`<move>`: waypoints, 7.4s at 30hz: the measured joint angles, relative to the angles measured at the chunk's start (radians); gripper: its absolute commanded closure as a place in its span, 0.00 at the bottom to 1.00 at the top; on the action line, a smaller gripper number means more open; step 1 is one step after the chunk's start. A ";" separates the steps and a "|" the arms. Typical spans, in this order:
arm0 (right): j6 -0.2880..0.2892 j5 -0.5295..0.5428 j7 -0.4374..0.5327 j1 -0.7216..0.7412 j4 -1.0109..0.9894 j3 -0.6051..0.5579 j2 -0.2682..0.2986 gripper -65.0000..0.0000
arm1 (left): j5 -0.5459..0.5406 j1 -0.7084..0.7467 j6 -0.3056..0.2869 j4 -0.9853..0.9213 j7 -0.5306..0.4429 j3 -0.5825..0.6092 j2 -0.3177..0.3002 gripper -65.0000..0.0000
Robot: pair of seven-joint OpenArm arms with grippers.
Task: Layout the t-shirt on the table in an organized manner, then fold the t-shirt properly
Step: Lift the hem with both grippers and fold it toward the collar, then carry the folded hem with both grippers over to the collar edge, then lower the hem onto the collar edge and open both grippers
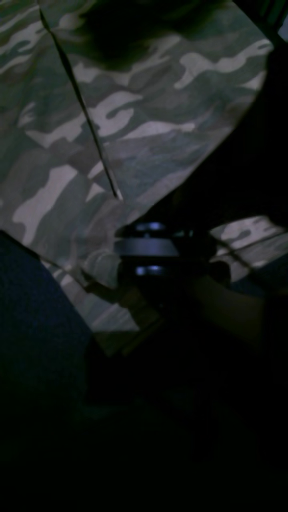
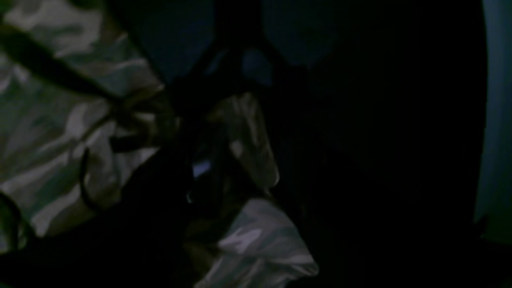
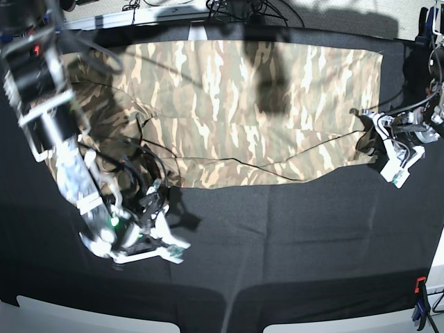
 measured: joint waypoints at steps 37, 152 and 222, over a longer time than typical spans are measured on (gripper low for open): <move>-0.072 -0.156 0.045 0.019 -0.113 -0.163 -0.002 1.00 | 0.001 0.000 0.000 0.000 -0.006 0.000 0.003 1.00; -0.470 -0.510 -0.082 -1.167 1.027 0.144 0.431 1.00 | 0.045 0.000 0.000 0.000 -0.021 0.000 0.061 1.00; -0.377 -0.515 -0.068 -1.280 1.031 0.259 0.924 1.00 | 0.111 0.100 -0.003 0.392 0.394 0.000 -0.016 1.00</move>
